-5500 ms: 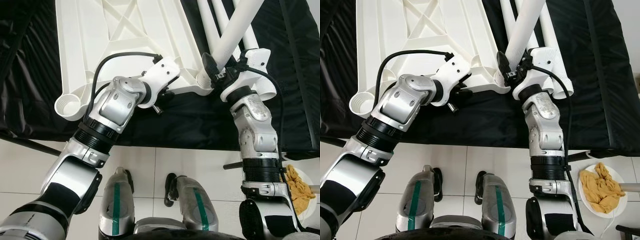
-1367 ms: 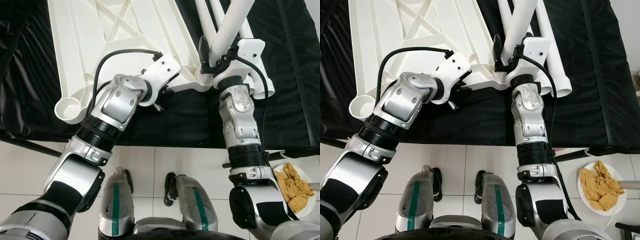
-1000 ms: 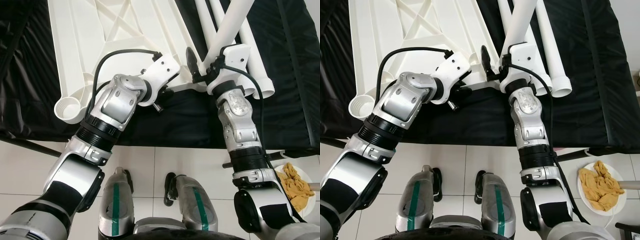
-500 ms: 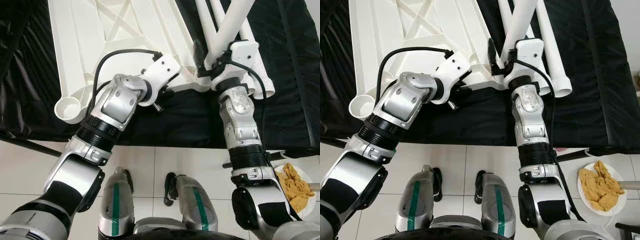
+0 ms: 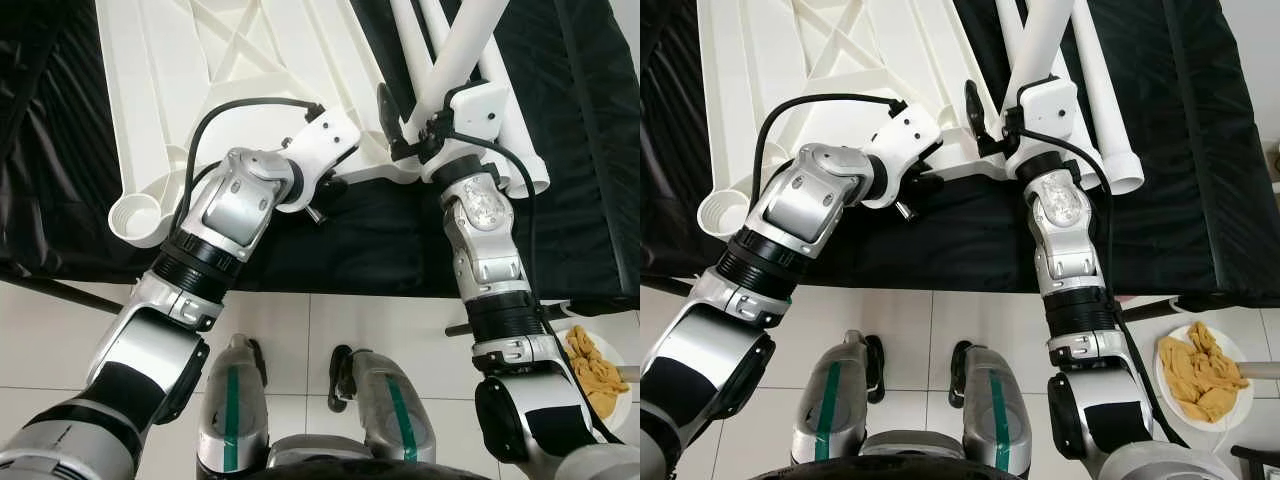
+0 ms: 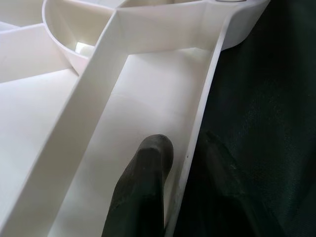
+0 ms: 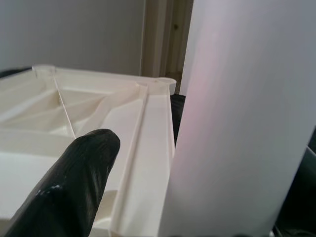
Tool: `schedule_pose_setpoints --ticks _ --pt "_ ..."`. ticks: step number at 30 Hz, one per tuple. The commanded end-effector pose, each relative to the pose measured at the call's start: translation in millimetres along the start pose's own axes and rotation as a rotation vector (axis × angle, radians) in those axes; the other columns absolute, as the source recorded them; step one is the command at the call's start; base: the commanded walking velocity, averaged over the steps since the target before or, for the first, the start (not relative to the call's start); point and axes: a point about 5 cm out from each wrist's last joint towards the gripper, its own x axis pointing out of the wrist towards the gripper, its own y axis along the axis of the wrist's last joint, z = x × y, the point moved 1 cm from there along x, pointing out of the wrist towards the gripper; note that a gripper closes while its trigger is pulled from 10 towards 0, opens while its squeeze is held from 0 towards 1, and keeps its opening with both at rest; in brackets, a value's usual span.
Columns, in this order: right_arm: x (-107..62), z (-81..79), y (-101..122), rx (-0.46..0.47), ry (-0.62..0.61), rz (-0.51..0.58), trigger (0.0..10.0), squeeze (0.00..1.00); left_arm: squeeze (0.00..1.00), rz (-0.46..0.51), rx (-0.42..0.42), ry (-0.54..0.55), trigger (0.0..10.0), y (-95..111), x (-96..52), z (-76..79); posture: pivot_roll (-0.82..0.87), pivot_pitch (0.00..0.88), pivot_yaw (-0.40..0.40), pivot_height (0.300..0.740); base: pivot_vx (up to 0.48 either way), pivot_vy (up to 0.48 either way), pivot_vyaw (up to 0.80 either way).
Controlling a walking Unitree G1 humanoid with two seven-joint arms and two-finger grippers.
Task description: Building children table
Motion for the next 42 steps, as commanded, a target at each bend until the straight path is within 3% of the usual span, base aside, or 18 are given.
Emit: schedule_pose_setpoints --ticks 1,2,5,10,16,22,25,42 --pt "4.1 4.3 7 0.072 -0.067 0.038 10.0 0.0 0.0 0.049 0.035 0.075 10.0 14 -0.8 -4.3 0.06 0.088 -0.033 0.74 0.0 0.0 0.0" --pt "4.1 4.3 7 0.072 -0.067 0.038 10.0 0.0 0.0 0.049 0.035 0.075 10.0 14 -0.8 -4.3 0.06 0.088 -0.033 0.74 0.0 0.0 0.0" --pt "3.5 39.3 11 0.14 -0.297 0.07 10.0 0.0 0.0 0.049 0.036 0.074 10.0 14 -0.7 -3.6 0.06 0.084 -0.032 0.74 0.0 0.0 0.0" --pt "0.7 48.8 10 0.154 -0.361 0.066 10.0 0.0 0.0 0.05 0.038 0.073 10.0 15 -0.4 -3.7 0.06 0.082 -0.031 0.74 0.0 0.0 0.0" --pt "1.7 38.9 8 0.135 -0.307 0.061 10.0 0.0 0.0 0.052 0.043 0.071 10.0 16 0.0 -3.8 0.05 0.077 -0.029 0.74 0.0 0.0 0.0" --pt "5.3 -12.9 2 0.086 0.052 0.014 10.0 0.0 0.0 0.054 0.046 0.071 10.0 17 0.2 -4.0 0.06 0.078 -0.029 0.74 0.0 0.0 0.0" --pt "4.3 -19.5 0 0.083 0.099 0.001 10.0 0.0 0.0 0.054 0.047 0.073 10.0 17 0.1 -4.6 0.06 0.078 -0.031 0.74 0.0 0.0 0.0" --pt "-0.3 2.2 -10 0.138 0.106 -0.064 10.0 0.0 0.0 0.048 0.052 0.071 10.0 15 -1.2 -5.6 0.06 0.082 -0.022 0.74 0.0 0.0 0.0"
